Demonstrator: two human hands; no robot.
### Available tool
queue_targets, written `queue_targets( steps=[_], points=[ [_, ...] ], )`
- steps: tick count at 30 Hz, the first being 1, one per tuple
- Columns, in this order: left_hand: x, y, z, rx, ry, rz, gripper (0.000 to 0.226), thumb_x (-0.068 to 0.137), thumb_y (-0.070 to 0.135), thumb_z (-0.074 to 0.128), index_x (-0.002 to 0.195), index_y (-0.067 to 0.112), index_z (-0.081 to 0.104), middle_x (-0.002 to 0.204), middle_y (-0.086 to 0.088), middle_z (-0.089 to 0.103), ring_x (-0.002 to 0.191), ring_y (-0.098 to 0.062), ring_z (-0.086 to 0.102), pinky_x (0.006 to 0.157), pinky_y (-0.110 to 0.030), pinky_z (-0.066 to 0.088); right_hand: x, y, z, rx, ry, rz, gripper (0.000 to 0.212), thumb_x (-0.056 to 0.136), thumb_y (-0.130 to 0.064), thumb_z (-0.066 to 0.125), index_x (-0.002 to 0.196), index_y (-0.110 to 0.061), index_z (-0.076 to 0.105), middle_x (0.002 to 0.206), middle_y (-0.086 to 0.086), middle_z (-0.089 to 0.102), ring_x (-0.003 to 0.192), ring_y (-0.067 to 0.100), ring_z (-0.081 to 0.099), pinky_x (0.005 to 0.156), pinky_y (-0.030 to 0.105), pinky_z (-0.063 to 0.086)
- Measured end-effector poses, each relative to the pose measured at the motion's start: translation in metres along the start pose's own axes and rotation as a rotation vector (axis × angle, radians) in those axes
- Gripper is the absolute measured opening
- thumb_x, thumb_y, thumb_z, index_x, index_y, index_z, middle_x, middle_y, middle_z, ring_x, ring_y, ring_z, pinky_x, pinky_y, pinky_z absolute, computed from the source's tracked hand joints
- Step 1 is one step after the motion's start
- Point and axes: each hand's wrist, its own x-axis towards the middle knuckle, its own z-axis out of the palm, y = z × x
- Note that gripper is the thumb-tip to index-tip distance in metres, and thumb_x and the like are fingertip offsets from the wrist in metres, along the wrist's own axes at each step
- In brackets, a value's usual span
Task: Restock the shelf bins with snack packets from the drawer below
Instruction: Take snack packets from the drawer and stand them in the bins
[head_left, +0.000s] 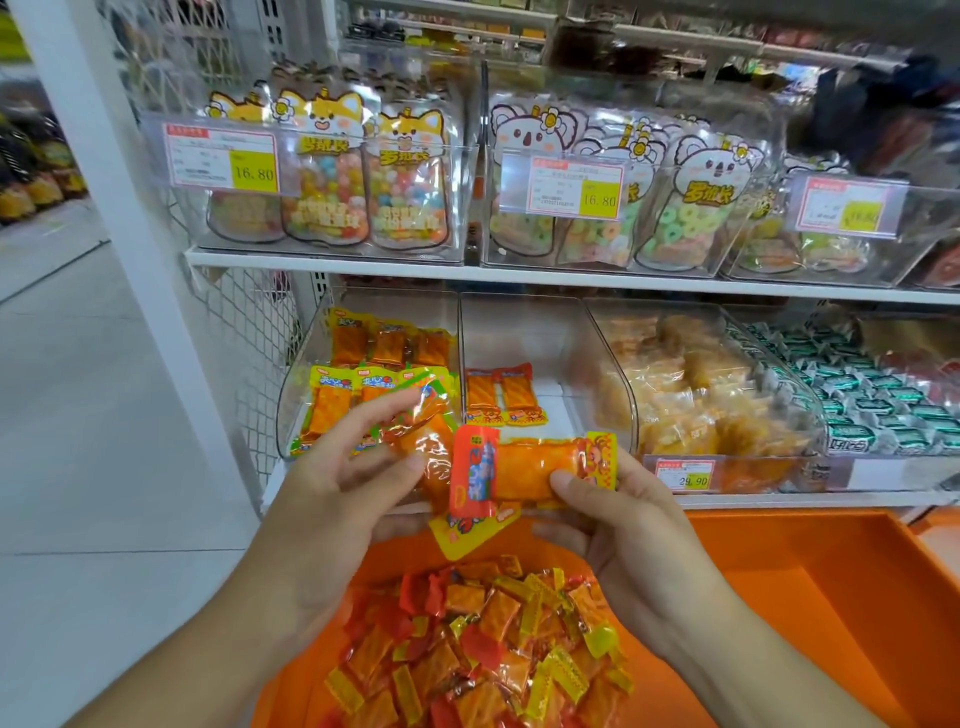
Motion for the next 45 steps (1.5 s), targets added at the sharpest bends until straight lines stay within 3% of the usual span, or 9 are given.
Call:
queue_targets(
  steps=[4,9,17,22,24,27,33,38,45],
  points=[
    [0.003,-0.006,-0.001,-0.034,0.072,-0.025,0.083,0.086,-0.002,0.075,0.136,0.060,0.053,0.098,-0.023,0.075,0.085,-0.044,0.075,0.071,-0.045,0.063,0.001,0.000,-0.001,-0.019,0.010,-0.009,0.034,0.083,-0.002,0.071,0.117,-0.006,0.065,0.109,0.025,0.075,0.088,0.038,0.076,0.063,0.037,0.064],
    [0.009,-0.011,-0.007,-0.029,0.158,-0.109,0.042,0.078,0.011,0.083,0.118,0.021,0.073,0.104,-0.014,0.079,0.095,-0.038,0.076,0.088,-0.056,0.060,0.000,-0.002,-0.003,-0.094,0.028,-0.014,0.019,0.084,0.000,0.071,0.099,-0.009,0.064,0.103,0.019,0.077,0.088,0.040,0.077,0.049,0.029,0.055],
    [0.013,-0.015,-0.014,-0.127,0.169,-0.208,0.038,0.071,0.014,0.085,0.108,0.013,0.077,0.106,-0.013,0.079,0.083,-0.025,0.074,0.052,-0.028,0.058,0.001,0.000,-0.004,-0.058,-0.012,0.020,0.039,0.077,0.010,0.073,0.105,-0.013,0.058,0.102,0.026,0.076,0.088,0.048,0.075,0.059,0.037,0.062],
    [0.008,-0.015,-0.006,-0.298,0.078,-0.283,0.026,0.085,0.003,0.071,0.110,0.006,0.079,0.112,-0.019,0.077,0.094,-0.031,0.077,0.068,-0.040,0.066,0.002,0.005,-0.005,-0.108,0.035,0.038,0.027,0.081,-0.003,0.078,0.090,-0.010,0.054,0.095,0.037,0.072,0.072,0.043,0.071,0.049,0.032,0.053],
    [0.005,-0.018,-0.001,-0.309,0.046,-0.316,0.027,0.087,0.000,0.068,0.111,0.005,0.078,0.113,-0.023,0.075,0.099,-0.037,0.074,0.078,-0.046,0.064,0.004,0.013,-0.006,-0.174,0.065,0.034,0.031,0.078,-0.013,0.086,0.085,-0.009,0.056,0.091,0.039,0.069,0.067,0.038,0.065,0.061,0.035,0.052],
    [0.003,-0.027,0.004,-0.231,0.032,-0.337,0.033,0.077,-0.001,0.074,0.109,0.005,0.077,0.111,-0.026,0.072,0.090,-0.037,0.070,0.069,-0.042,0.056,0.004,0.021,-0.006,-0.250,0.029,0.002,0.041,0.071,-0.031,0.094,0.075,-0.013,0.058,0.082,0.024,0.056,0.078,0.033,0.053,0.082,0.043,0.044],
    [-0.005,-0.030,0.020,-0.029,-0.031,-0.314,0.037,0.081,-0.004,0.079,0.106,0.022,0.073,0.107,-0.011,0.078,0.098,-0.031,0.077,0.080,-0.050,0.061,0.005,0.022,-0.007,-0.346,0.034,-0.057,0.032,0.085,-0.018,0.085,0.069,-0.013,0.057,0.057,-0.002,0.042,0.059,0.015,0.044,0.067,0.035,0.043],
    [-0.002,-0.026,0.034,0.119,-0.029,-0.147,0.068,0.083,0.006,0.082,0.124,0.053,0.055,0.104,-0.006,0.079,0.098,-0.024,0.077,0.086,-0.048,0.062,0.011,0.021,-0.006,-0.436,0.109,-0.098,0.043,0.087,-0.024,0.085,0.082,0.003,0.051,0.065,0.006,0.035,0.066,0.023,0.036,0.070,0.041,0.037],
    [0.031,-0.017,0.057,0.211,-0.016,-0.155,0.048,0.080,0.017,0.087,0.114,0.039,0.062,0.098,0.001,0.080,0.091,-0.021,0.078,0.084,-0.051,0.063,0.033,-0.006,-0.017,-0.723,0.084,-0.199,0.034,0.092,-0.034,0.078,0.084,-0.005,0.061,0.056,0.000,0.046,0.055,0.014,0.044,0.055,0.036,0.039]
  ],
)
